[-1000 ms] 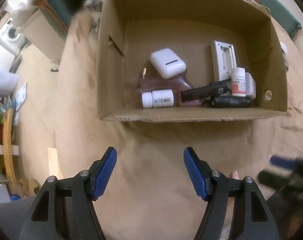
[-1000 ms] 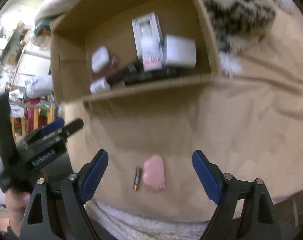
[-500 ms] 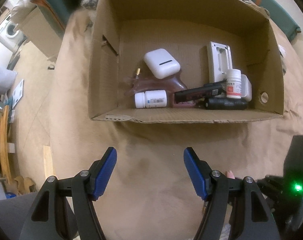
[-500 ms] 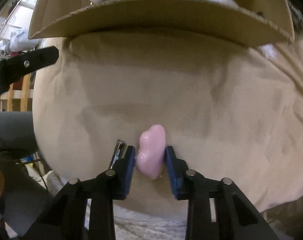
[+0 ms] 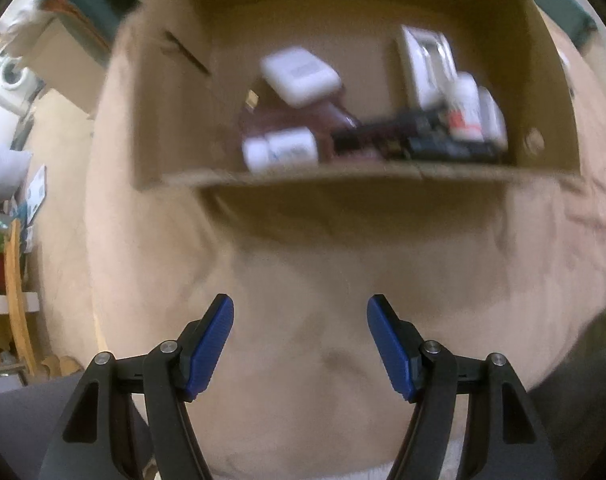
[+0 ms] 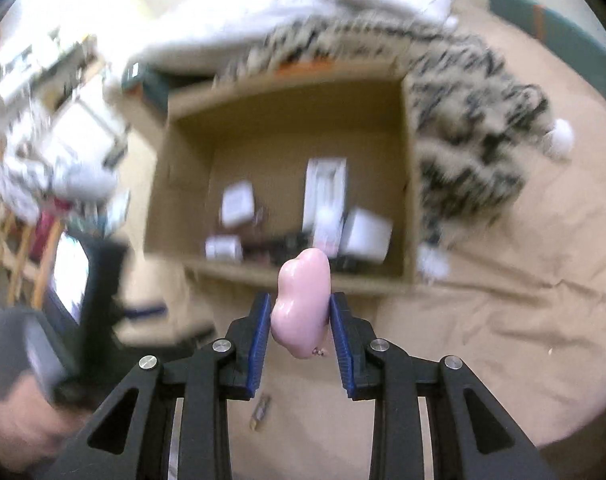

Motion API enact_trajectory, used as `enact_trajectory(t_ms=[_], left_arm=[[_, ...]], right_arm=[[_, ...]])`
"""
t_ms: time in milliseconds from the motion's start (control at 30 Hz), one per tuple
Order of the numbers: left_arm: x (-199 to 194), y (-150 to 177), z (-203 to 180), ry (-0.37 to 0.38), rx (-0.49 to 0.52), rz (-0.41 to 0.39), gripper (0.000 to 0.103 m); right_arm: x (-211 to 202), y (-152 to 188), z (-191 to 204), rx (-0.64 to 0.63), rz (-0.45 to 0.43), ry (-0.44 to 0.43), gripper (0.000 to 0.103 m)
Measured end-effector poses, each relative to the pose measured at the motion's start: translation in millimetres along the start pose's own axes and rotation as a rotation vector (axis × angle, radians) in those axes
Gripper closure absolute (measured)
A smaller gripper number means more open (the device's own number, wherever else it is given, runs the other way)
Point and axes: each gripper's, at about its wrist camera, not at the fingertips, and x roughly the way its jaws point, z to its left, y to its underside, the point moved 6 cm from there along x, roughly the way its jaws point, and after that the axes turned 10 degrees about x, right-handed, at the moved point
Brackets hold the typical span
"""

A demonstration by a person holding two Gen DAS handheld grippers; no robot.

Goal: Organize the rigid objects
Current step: 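Grasp the pink toe separator with the right tool while the left tool grasps the AA battery, then carry the toe separator and battery into the box and open both tools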

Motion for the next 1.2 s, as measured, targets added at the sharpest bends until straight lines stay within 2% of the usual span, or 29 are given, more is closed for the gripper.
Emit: enact_trajectory(t_ms=[100,267,333,433,533,600,700,767,867,1000,1200], left_arm=[[4,12,-26,0.057,0.033,0.034,0.037],[16,33,-71,0.119,0.107,0.099,0.038],[23,40,-84,0.119,0.127,0.119,0.038],[34,44,-95,0.089,0.162,0.140,0.045],[40,43,-99,0.065,0.172,0.135,0.047],[40,40,-99,0.056,0.184,0.122,0.055],[37,40,-100,0.059,0.190,0.112,0.074],[36,39,-97,0.061,0.177,0.107,0.094],[35,38,-87,0.085,0.134,0.109,0.094],[34,28,-63,0.024,0.092,0.087,0.094],[21,15,-26,0.004,0.001,0.059,0.094]], right_arm=[[-12,-10,-10,0.043,-0.024,-0.021,0.071],[-10,-13,-13,0.078,-0.003,-0.055,0.071],[-10,-12,-14,0.078,0.003,-0.068,0.071],[-12,-9,-10,0.072,0.004,-0.084,0.071],[-13,-8,-7,0.068,0.005,-0.097,0.071],[-12,-8,-6,0.070,0.009,-0.102,0.071],[-12,-8,-7,0.073,0.013,-0.103,0.071],[-11,-8,-7,0.074,0.014,-0.104,0.071],[-11,-8,-7,0.073,0.014,-0.102,0.071],[-9,-7,-8,0.074,0.018,-0.096,0.071],[-6,-6,-9,0.076,0.021,-0.089,0.071]])
